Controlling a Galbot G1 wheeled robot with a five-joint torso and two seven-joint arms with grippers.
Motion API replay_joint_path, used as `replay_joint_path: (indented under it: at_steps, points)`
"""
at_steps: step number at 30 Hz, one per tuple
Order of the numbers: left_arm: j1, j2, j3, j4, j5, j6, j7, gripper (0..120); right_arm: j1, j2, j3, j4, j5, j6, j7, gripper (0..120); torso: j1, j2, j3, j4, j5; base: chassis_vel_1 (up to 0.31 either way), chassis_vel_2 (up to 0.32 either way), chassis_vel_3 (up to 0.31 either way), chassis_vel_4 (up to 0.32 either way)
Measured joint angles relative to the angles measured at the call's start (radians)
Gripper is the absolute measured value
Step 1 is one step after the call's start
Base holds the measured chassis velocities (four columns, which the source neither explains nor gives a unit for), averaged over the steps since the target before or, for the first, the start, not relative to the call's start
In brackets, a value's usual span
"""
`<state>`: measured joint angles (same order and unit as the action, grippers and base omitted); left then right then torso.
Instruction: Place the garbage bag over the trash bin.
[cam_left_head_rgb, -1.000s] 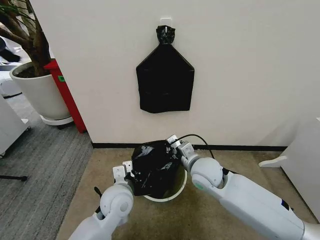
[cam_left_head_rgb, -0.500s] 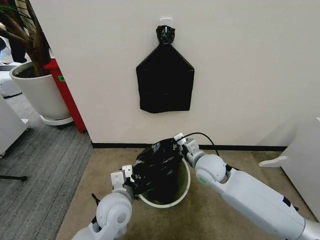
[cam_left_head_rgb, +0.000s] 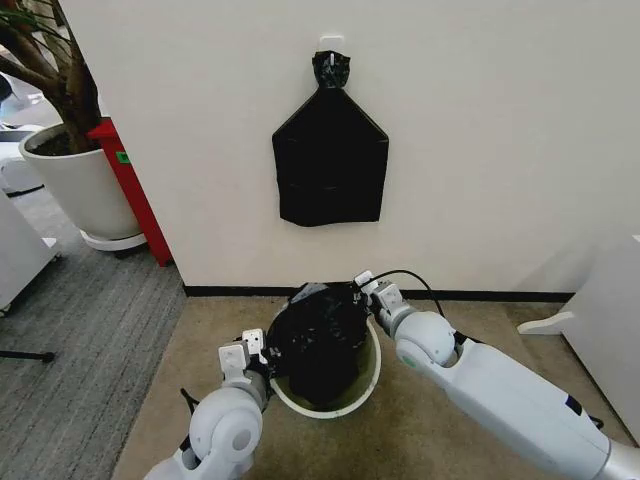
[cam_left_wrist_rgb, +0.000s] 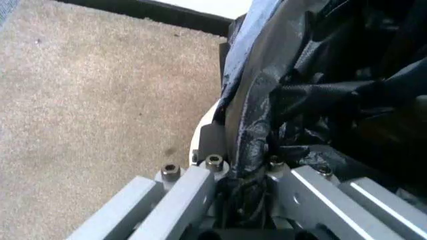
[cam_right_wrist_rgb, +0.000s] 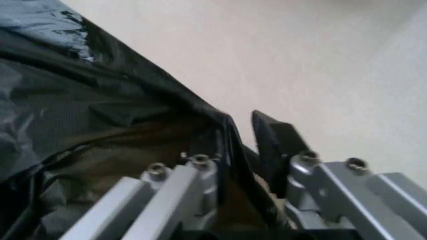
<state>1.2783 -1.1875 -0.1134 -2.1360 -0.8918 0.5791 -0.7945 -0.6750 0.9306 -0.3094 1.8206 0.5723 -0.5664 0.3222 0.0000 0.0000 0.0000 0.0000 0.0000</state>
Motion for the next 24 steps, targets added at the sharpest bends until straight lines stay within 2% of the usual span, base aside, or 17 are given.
replay_joint_path:
  at_steps: [5, 7, 11, 14, 15, 18, 20, 21, 22, 24]
  points:
    - [-0.007, -0.020, -0.004, 0.036, 0.021, -0.012, 0.008, 0, -0.029, 0.006, 0.057, 0.103, 0.040, -0.028, 0.010, 40, 0.000, 0.000, 0.000, 0.0000, 0.0000, 0.000, 0.000, 0.000, 0.000]
    - [-0.009, -0.025, -0.004, 0.044, 0.029, -0.014, 0.010, 0, -0.031, 0.009, 0.073, 0.124, 0.052, -0.034, 0.017, 43, 0.000, 0.000, 0.000, 0.0001, 0.0001, 0.000, 0.000, 0.000, 0.000]
    - [-0.019, -0.039, -0.002, 0.074, 0.061, -0.029, 0.013, 0, -0.036, 0.017, 0.126, 0.195, 0.101, -0.056, 0.062, 60, 0.000, 0.000, 0.000, 0.0000, 0.0000, 0.000, 0.000, 0.000, 0.000]
    - [-0.028, -0.062, 0.001, 0.109, 0.154, -0.085, 0.012, 0, -0.051, 0.044, 0.149, 0.272, 0.244, -0.110, 0.211, 73, 0.000, 0.000, 0.000, -0.0001, -0.0001, 0.000, 0.000, 0.000, 0.000]
    - [-0.028, -0.062, 0.001, 0.109, 0.154, -0.085, 0.012, 0, -0.051, 0.044, 0.149, 0.272, 0.244, -0.110, 0.211, 73, 0.000, 0.000, 0.000, -0.0001, -0.0001, 0.000, 0.000, 0.000, 0.000]
    - [-0.033, -0.083, 0.003, 0.135, 0.228, -0.146, 0.005, 0, -0.061, 0.083, 0.126, 0.309, 0.333, -0.149, 0.395, 84, 0.000, 0.000, 0.000, 0.0001, 0.0001, 0.000, 0.000, 0.000, 0.000]
    - [-0.036, -0.096, 0.011, 0.155, 0.267, -0.204, -0.006, 0, -0.063, 0.118, 0.095, 0.312, 0.372, -0.154, 0.534, 94, 0.000, 0.000, 0.000, 0.0000, -0.0002, 0.000, 0.000, 0.000, 0.000]
    - [-0.036, -0.099, 0.013, 0.160, 0.277, -0.221, -0.007, 0, -0.062, 0.126, 0.089, 0.310, 0.383, -0.152, 0.560, 95, 0.000, 0.000, 0.000, 0.0000, -0.0001, 0.000, 0.000, 0.000, 0.000]
    - [-0.037, -0.105, 0.021, 0.174, 0.309, -0.276, -0.010, 0, -0.051, 0.149, 0.075, 0.295, 0.433, -0.137, 0.632, 99, 0.000, 0.000, 0.000, -0.0001, 0.0000, 0.000, 0.000, 0.000, 0.000]
    - [-0.037, -0.107, 0.023, 0.177, 0.316, -0.293, -0.010, 0, -0.046, 0.157, 0.072, 0.288, 0.450, -0.129, 0.650, 99, 0.000, 0.000, 0.000, 0.0000, 0.0000, 0.000, 0.000, 0.000, 0.000]
